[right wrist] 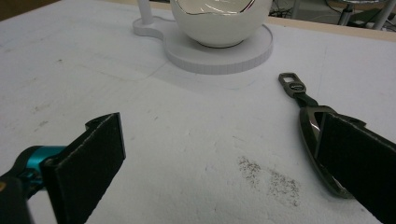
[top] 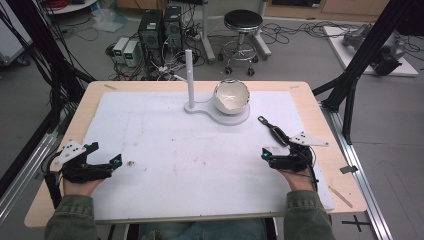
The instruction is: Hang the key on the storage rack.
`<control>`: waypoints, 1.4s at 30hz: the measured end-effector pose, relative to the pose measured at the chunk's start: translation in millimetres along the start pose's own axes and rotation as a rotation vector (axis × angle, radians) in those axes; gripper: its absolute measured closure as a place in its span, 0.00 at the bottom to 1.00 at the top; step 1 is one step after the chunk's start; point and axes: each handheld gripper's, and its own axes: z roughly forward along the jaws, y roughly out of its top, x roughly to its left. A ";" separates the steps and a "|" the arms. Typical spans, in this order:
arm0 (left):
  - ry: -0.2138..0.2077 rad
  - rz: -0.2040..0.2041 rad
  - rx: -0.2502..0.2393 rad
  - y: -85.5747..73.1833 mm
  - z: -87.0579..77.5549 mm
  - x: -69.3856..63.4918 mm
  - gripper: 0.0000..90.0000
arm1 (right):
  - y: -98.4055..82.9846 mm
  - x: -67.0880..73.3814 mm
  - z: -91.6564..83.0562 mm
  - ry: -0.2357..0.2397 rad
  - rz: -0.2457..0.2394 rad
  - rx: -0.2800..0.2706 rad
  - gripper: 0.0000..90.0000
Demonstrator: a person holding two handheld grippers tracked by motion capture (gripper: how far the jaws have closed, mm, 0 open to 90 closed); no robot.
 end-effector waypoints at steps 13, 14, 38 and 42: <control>0.005 -0.001 0.013 -1.4 0.9 -1.0 0.02 | 6.2 -7.5 11.8 0.004 -0.019 0.077 0.01; 0.004 -0.002 0.011 -1.4 1.1 -0.9 0.02 | 6.4 -8.9 13.3 0.006 -0.012 0.085 0.01; 0.009 0.017 0.021 -1.0 3.7 -0.4 0.02 | 48.8 -27.5 42.0 -0.002 -0.075 0.260 0.01; 0.008 0.017 0.020 -1.0 3.6 -0.7 0.02 | 58.1 -31.7 49.6 -0.004 -0.106 0.308 0.01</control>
